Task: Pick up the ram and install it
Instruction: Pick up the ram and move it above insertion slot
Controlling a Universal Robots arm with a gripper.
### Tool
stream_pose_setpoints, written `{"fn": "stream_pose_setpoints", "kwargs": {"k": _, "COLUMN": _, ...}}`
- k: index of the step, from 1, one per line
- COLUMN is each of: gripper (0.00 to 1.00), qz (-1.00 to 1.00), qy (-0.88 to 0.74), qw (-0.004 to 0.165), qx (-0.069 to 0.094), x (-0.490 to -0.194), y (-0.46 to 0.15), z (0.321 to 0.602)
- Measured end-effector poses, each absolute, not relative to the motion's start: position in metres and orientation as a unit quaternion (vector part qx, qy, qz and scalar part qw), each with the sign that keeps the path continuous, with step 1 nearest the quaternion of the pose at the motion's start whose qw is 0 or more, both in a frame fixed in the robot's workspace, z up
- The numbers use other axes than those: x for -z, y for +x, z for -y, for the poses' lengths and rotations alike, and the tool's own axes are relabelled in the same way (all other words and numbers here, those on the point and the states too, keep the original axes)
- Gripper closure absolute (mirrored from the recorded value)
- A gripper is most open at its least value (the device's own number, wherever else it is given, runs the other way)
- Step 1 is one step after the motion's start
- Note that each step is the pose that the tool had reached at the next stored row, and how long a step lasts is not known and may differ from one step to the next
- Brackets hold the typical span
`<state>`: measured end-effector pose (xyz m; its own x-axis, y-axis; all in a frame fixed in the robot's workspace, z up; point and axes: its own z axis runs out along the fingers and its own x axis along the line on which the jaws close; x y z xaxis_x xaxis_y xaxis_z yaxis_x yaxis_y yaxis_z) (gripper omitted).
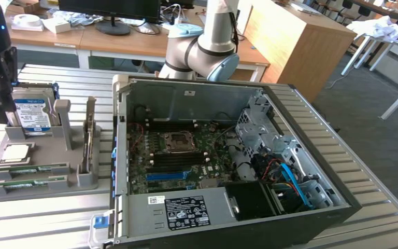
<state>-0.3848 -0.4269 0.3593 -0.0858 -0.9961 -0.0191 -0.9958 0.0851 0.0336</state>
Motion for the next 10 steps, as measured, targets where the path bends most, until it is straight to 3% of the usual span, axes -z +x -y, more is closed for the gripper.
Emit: {"fn": "stream_pose_setpoints", "kwargs": {"k": 10, "gripper": 0.64, "qz": 0.736, "qy": 0.677, "qw": 0.004, "qx": 0.019, "x": -0.3511, "y": -0.3848, "z": 0.4269}}
